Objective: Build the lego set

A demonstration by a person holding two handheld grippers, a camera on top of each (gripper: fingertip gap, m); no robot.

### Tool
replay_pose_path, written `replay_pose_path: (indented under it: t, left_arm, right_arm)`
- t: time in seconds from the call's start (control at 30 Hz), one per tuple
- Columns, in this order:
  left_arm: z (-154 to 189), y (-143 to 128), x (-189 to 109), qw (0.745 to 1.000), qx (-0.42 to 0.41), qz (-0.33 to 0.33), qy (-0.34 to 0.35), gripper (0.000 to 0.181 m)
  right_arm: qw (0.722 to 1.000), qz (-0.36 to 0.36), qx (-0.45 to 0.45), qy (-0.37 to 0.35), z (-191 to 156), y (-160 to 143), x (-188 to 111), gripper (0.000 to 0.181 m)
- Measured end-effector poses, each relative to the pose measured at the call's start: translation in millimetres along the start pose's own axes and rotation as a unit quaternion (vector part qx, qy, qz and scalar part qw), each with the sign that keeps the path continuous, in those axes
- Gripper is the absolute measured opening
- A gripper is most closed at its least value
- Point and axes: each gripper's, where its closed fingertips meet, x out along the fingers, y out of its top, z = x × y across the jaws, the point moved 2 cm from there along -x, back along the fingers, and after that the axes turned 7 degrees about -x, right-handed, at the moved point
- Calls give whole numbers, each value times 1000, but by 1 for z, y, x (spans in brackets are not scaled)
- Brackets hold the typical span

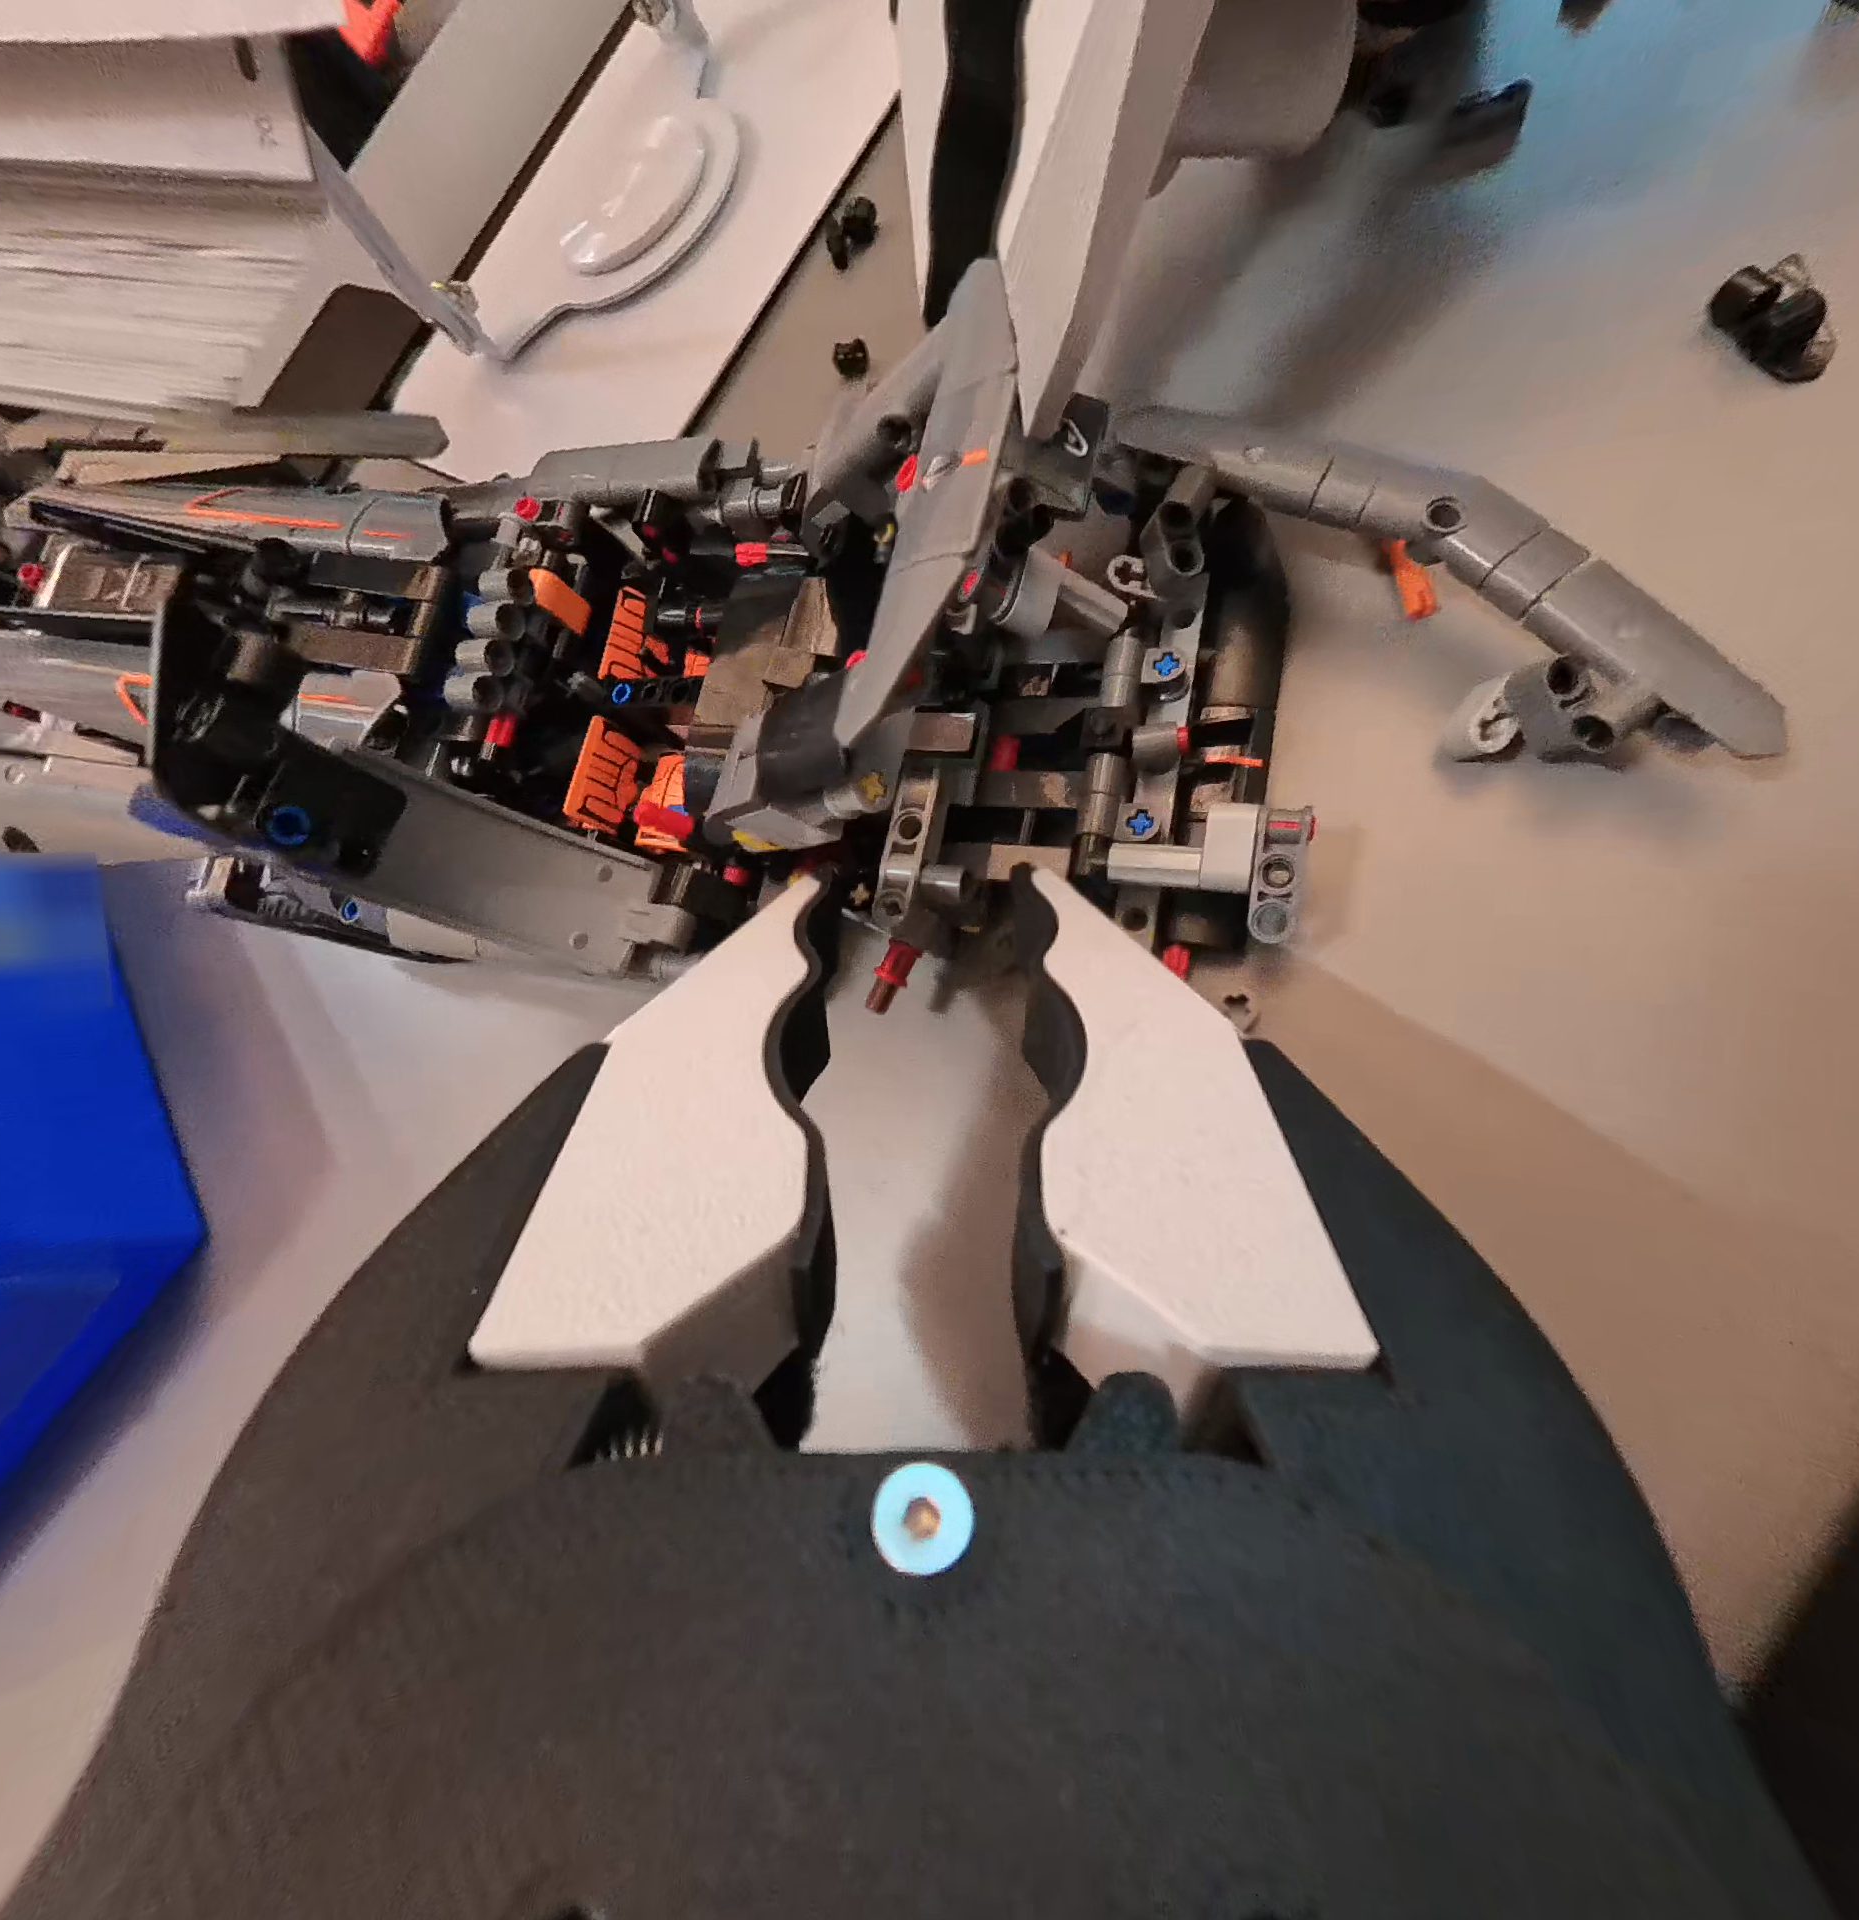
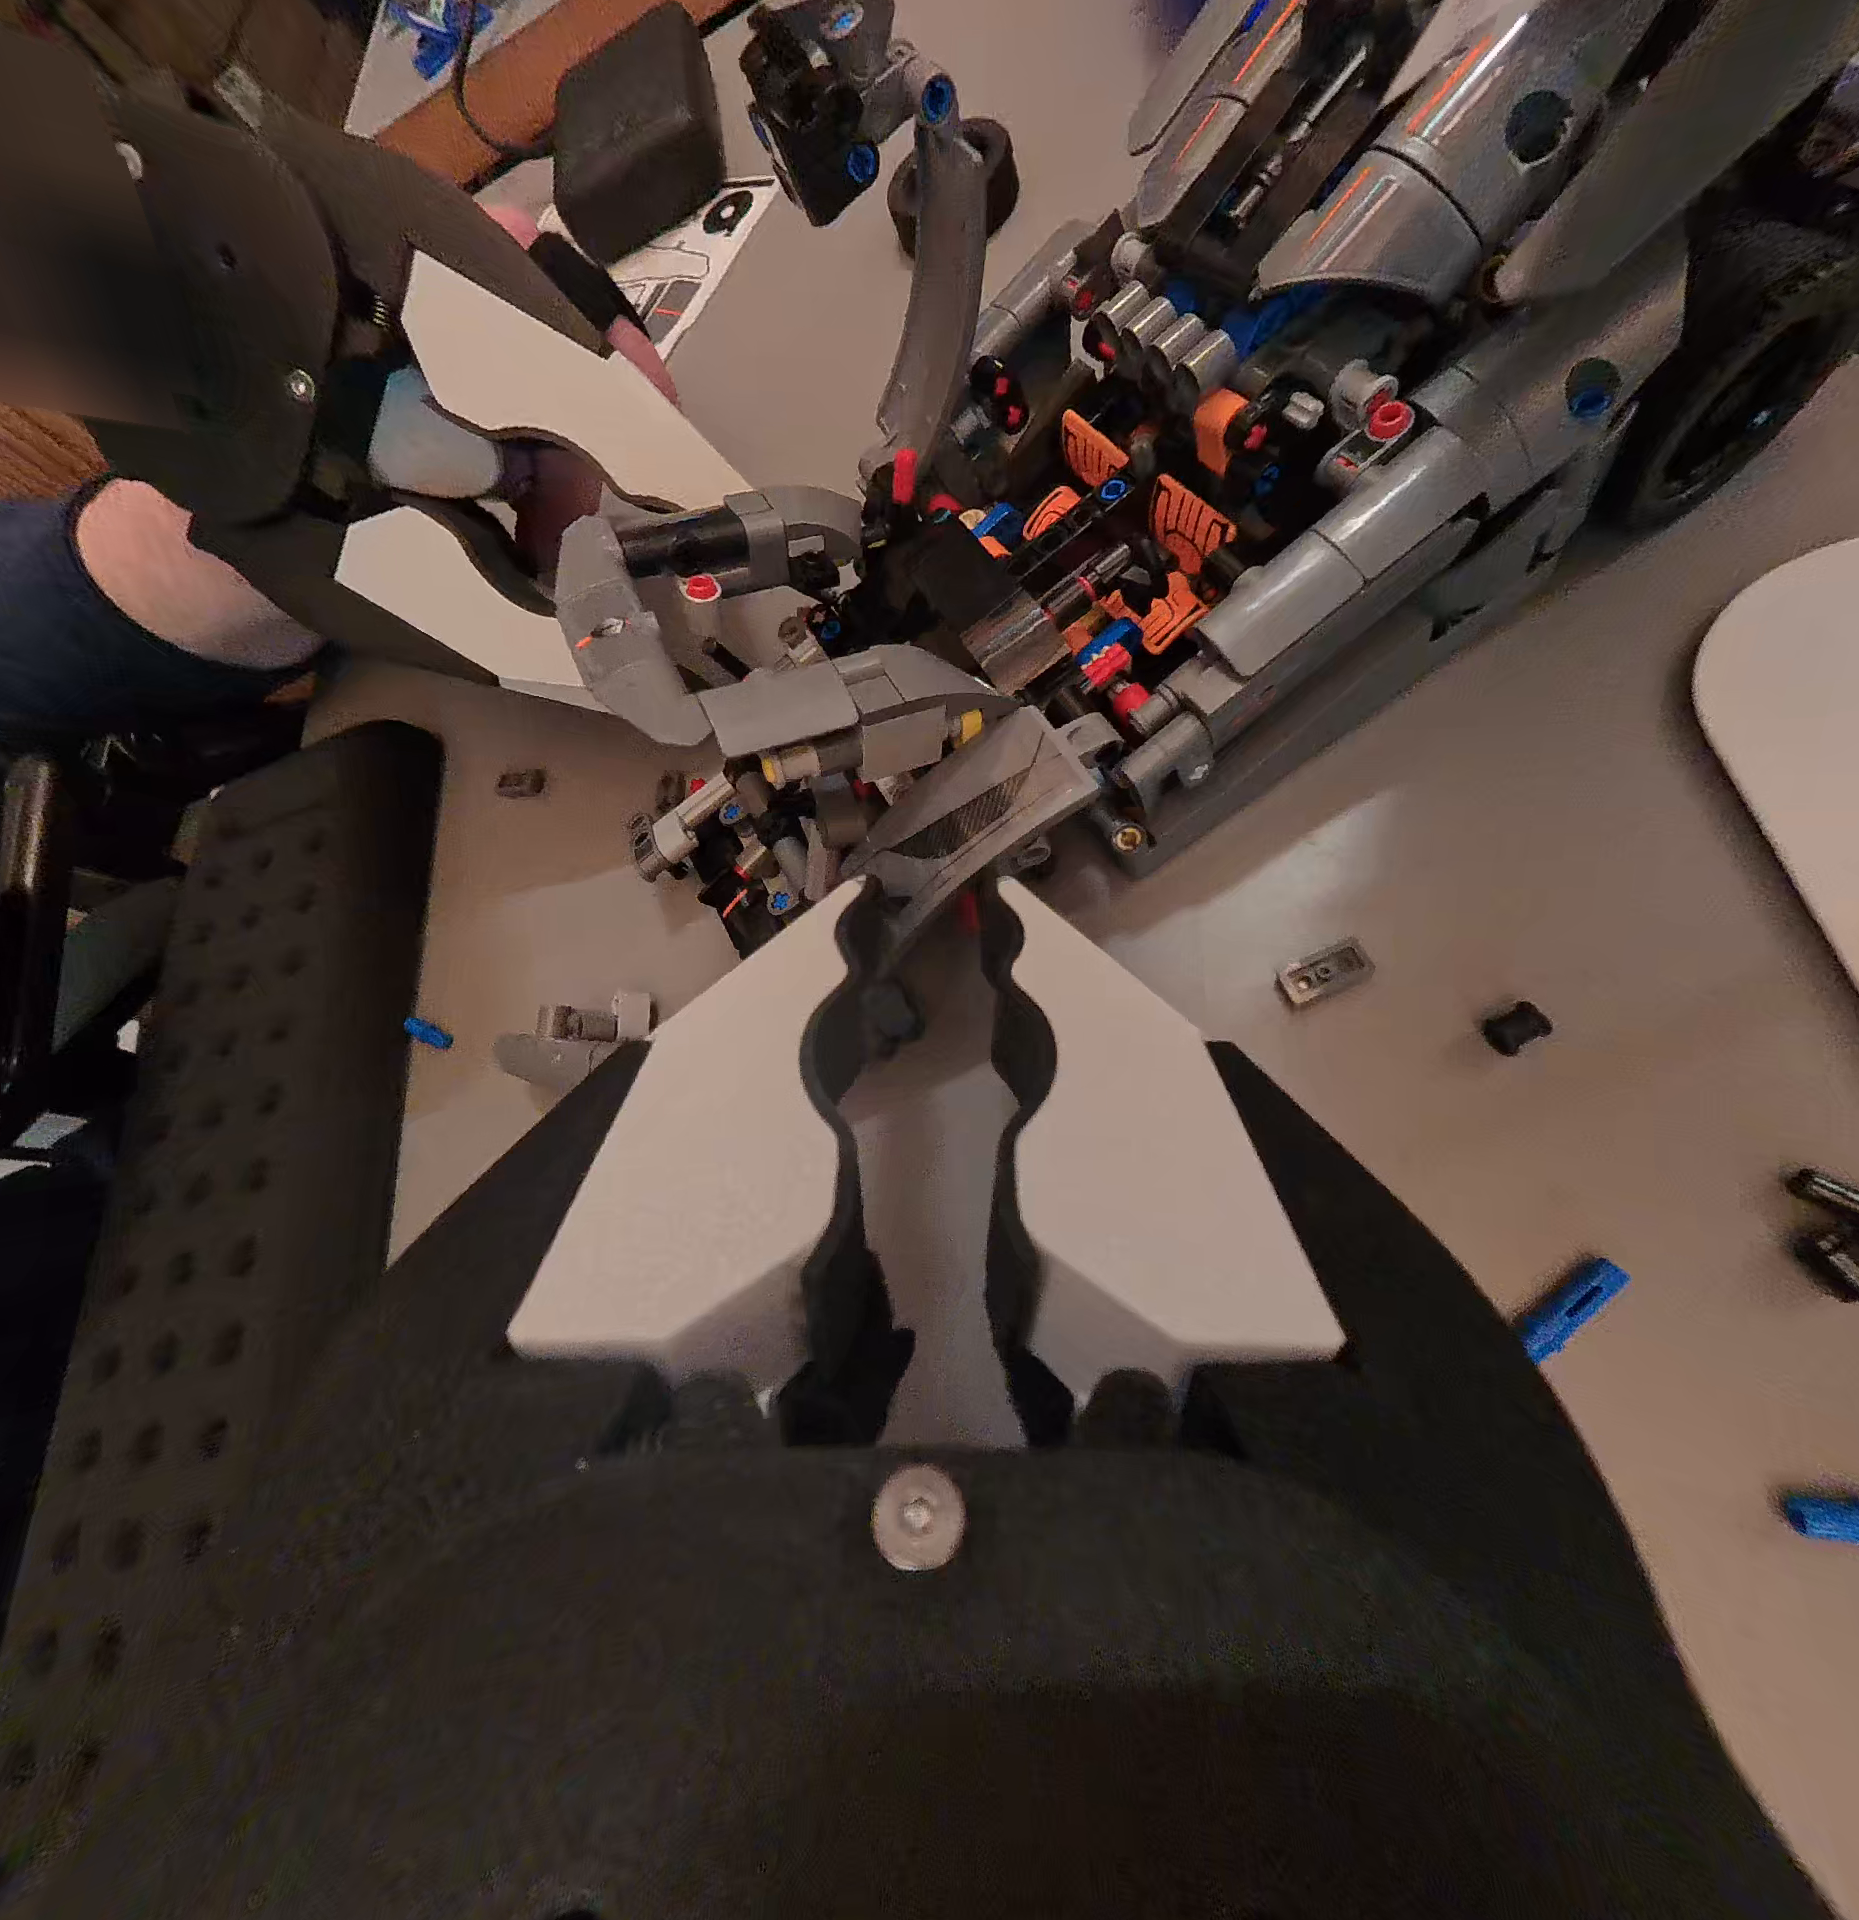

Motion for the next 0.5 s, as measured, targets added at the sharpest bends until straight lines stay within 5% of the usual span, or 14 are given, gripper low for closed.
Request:
replay_pose_path:
  t: [0.5]
  left_arm:
    - [-1, 4, -14, 999, 30, -7, 28, 22]
  right_arm:
    - [999, -33, 8, 37, -7, -10, -4, 20]
